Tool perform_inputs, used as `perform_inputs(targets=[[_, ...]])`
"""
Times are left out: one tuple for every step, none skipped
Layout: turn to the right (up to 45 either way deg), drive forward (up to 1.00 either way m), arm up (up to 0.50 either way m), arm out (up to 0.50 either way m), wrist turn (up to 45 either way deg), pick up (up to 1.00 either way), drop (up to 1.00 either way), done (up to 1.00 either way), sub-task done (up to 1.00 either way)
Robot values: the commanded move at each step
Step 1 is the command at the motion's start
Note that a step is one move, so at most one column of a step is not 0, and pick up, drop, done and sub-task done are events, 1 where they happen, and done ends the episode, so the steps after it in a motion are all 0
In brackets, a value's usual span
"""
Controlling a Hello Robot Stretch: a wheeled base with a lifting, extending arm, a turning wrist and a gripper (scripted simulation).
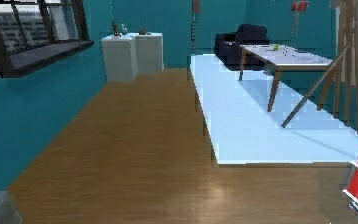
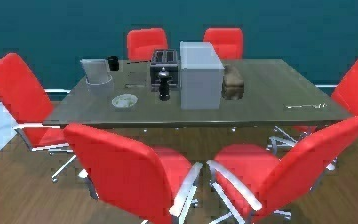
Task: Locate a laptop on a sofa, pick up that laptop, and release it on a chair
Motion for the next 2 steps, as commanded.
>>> perform_inputs(targets=[[6.0, 0.00, 0.00, 0.00, 0.0, 0.00, 0.00, 0.00, 0.00], [0.0, 0.50, 0.00, 0.00, 0.0, 0.00, 0.00, 0.00, 0.00]])
